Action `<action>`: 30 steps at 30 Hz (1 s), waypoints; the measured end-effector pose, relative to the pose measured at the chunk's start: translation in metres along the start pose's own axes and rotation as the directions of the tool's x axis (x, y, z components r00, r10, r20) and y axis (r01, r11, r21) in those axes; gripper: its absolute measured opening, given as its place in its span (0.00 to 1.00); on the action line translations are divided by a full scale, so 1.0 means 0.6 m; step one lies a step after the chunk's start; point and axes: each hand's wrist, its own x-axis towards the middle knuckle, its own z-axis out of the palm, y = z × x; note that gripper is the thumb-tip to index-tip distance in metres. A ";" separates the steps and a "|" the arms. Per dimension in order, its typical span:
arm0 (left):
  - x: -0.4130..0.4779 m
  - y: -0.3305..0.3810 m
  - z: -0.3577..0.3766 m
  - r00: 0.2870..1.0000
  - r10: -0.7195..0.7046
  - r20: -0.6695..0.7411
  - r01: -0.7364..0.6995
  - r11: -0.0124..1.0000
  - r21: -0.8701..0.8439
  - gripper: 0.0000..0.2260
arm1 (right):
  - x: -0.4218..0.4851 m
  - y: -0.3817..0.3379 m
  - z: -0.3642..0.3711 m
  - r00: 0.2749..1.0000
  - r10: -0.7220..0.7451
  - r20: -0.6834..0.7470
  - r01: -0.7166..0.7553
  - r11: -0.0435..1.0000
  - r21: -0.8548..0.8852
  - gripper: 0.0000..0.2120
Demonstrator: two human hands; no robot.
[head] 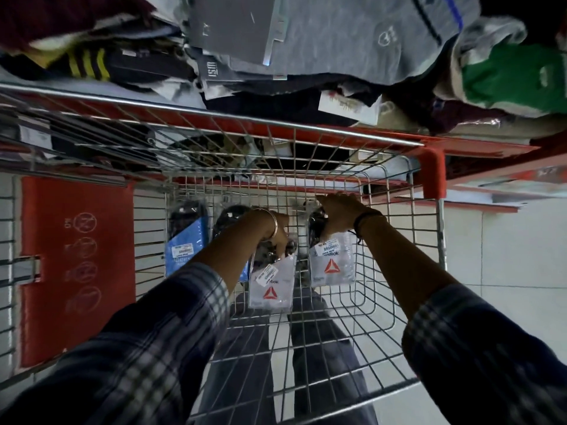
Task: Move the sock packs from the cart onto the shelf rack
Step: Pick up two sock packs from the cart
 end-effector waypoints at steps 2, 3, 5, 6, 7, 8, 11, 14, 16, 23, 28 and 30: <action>0.004 -0.001 0.015 0.999 -0.001 0.052 -0.002 0.998 0.065 0.31 | -0.003 0.006 0.002 0.999 0.024 0.028 -0.023 1.000 -0.021 0.34; 0.006 -0.002 0.023 0.999 0.006 0.048 -0.012 0.994 0.108 0.29 | -0.006 0.007 0.002 0.999 0.025 0.037 -0.024 0.999 -0.031 0.33; 0.005 -0.003 0.034 0.999 0.032 0.009 -0.033 0.986 0.166 0.28 | -0.015 0.010 0.003 1.000 0.013 0.028 -0.012 0.999 -0.032 0.32; 0.002 -0.004 0.037 0.998 0.055 -0.011 -0.053 0.984 0.168 0.28 | -0.020 0.010 0.004 1.000 0.004 0.017 -0.004 1.000 -0.025 0.32; -0.003 -0.005 0.038 0.997 0.080 -0.016 -0.077 0.987 0.138 0.27 | -0.027 0.010 0.004 1.000 -0.005 0.009 0.006 1.000 -0.012 0.32; -0.008 -0.008 0.039 0.995 0.098 -0.008 -0.097 0.992 0.080 0.24 | -0.034 0.008 0.004 1.000 -0.008 0.011 0.008 1.000 0.016 0.31; -0.030 -0.011 0.039 0.992 0.122 -0.019 -0.123 0.992 -0.033 0.21 | -0.062 -0.002 0.000 0.999 0.012 0.050 -0.018 0.993 0.114 0.31; -0.060 -0.007 0.038 0.983 0.149 -0.111 -0.154 0.987 -0.042 0.26 | -0.096 -0.016 -0.004 1.000 -0.002 0.004 0.002 0.996 0.092 0.29; -0.085 -0.003 0.037 0.970 0.159 -0.184 -0.168 0.985 -0.035 0.28 | -0.118 -0.025 -0.008 0.998 -0.014 -0.061 0.018 0.998 0.062 0.29; -0.197 0.017 0.015 0.884 0.147 -0.443 -0.151 0.988 0.025 0.26 | -0.197 -0.061 -0.061 0.960 -0.065 -0.273 0.043 0.995 -0.087 0.34; -0.286 0.035 -0.013 0.781 0.144 -0.608 -0.141 0.989 0.052 0.30 | -0.273 -0.079 -0.123 0.928 -0.081 -0.365 0.048 0.994 -0.098 0.33; -0.327 0.042 -0.026 0.733 0.146 -0.665 -0.126 0.989 0.078 0.31 | -0.308 -0.087 -0.152 0.913 -0.085 -0.398 0.042 0.993 -0.115 0.33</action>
